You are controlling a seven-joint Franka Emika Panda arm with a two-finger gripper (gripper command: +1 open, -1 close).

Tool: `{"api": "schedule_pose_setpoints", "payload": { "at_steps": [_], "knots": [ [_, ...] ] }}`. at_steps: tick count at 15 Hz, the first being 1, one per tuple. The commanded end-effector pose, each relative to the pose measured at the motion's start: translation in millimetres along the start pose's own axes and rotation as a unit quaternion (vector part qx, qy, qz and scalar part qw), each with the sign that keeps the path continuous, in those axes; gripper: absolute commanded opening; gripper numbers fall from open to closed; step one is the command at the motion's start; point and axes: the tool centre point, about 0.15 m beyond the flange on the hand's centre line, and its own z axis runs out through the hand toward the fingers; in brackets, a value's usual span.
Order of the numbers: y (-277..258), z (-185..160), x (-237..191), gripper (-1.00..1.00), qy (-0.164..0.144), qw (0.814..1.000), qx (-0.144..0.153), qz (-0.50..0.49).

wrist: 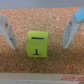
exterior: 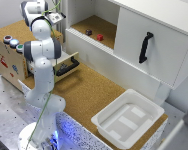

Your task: Put the yellow block in the drawer

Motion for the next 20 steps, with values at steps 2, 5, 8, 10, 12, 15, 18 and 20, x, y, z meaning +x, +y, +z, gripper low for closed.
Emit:
{"api": "schedule_pose_setpoints", "payload": {
  "at_steps": [2, 5, 8, 10, 12, 15, 18, 20],
  "knots": [
    [1.5, 16.6, 3.5, -1.00, 0.034, 0.999, 0.016, 0.013],
    [-2.1, 17.7, 9.3, -1.00, 0.036, 0.999, 0.013, 0.019],
    [-5.7, -0.9, -7.3, -1.00, 0.043, 0.997, -0.014, 0.055],
    [-10.2, -14.6, -25.1, -1.00, 0.041, 0.996, -0.032, 0.079],
    [-21.2, -29.3, -45.5, -1.00, 0.035, 0.994, -0.047, 0.096],
    [-46.1, -27.4, -71.5, -1.00, 0.016, 0.994, -0.038, 0.103],
    [-77.5, -18.2, -100.9, -1.00, 0.000, 0.993, -0.024, 0.112],
    [-97.7, -8.7, -118.5, -1.00, -0.006, 0.993, -0.015, 0.119]
  ]
}}
